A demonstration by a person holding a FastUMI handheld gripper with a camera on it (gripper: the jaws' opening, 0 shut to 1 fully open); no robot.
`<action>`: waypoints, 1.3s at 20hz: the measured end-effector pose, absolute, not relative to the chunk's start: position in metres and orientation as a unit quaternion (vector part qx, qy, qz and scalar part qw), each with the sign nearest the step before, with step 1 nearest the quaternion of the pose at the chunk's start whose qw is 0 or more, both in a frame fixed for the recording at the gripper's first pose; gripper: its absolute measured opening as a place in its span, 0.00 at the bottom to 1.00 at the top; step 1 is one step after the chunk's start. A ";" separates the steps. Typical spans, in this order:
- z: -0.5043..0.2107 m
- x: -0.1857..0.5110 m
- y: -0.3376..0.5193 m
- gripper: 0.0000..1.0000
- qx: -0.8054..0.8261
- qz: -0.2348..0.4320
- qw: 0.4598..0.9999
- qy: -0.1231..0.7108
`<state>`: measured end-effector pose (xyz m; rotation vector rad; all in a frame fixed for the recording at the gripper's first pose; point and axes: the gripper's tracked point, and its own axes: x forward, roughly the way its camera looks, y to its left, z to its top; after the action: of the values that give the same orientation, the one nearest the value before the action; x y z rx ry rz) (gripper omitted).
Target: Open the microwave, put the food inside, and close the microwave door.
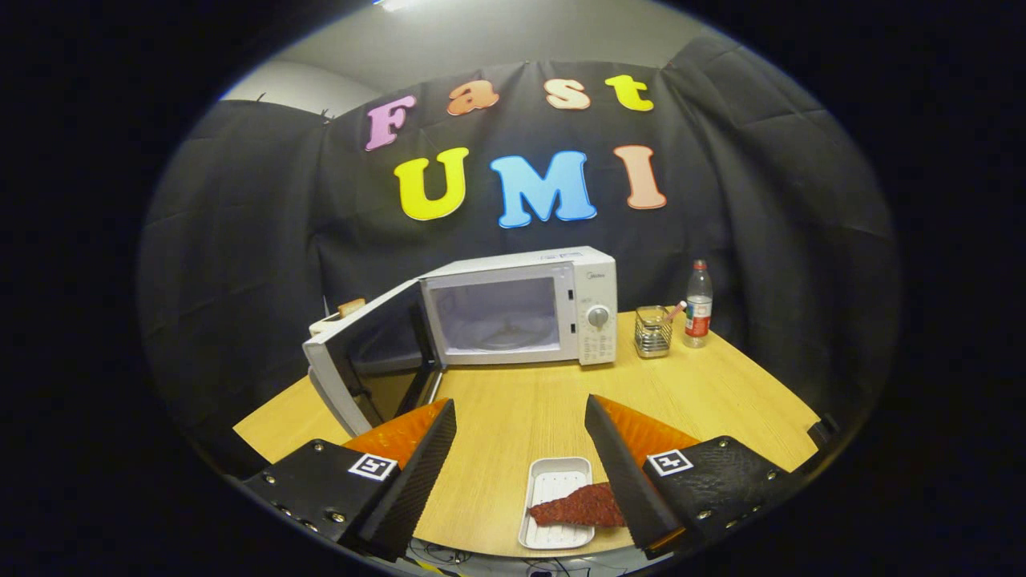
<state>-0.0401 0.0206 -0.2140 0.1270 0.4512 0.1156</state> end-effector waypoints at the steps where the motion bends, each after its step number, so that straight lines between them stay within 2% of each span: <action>1: -0.222 -0.043 0.012 0.98 0.069 0.049 0.969 0.231; 9: -0.276 -0.057 -0.033 0.98 0.141 -0.006 0.944 0.299; 16: -0.311 -0.080 -0.041 0.98 0.206 -0.023 0.912 0.354; 17: -0.316 -0.081 -0.041 0.84 0.213 -0.025 0.908 0.359; 21: -0.328 -0.087 -0.039 0.83 0.263 -0.023 0.887 0.380; 23: -0.331 -0.088 -0.041 0.56 0.281 -0.030 0.879 0.384; 24: -0.332 -0.087 -0.039 0.53 0.292 -0.026 0.875 0.386; 26: -0.332 -0.091 -0.036 0.53 0.306 -0.023 0.870 0.386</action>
<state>-0.0909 -0.0359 -0.3317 0.6392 0.8074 -0.0485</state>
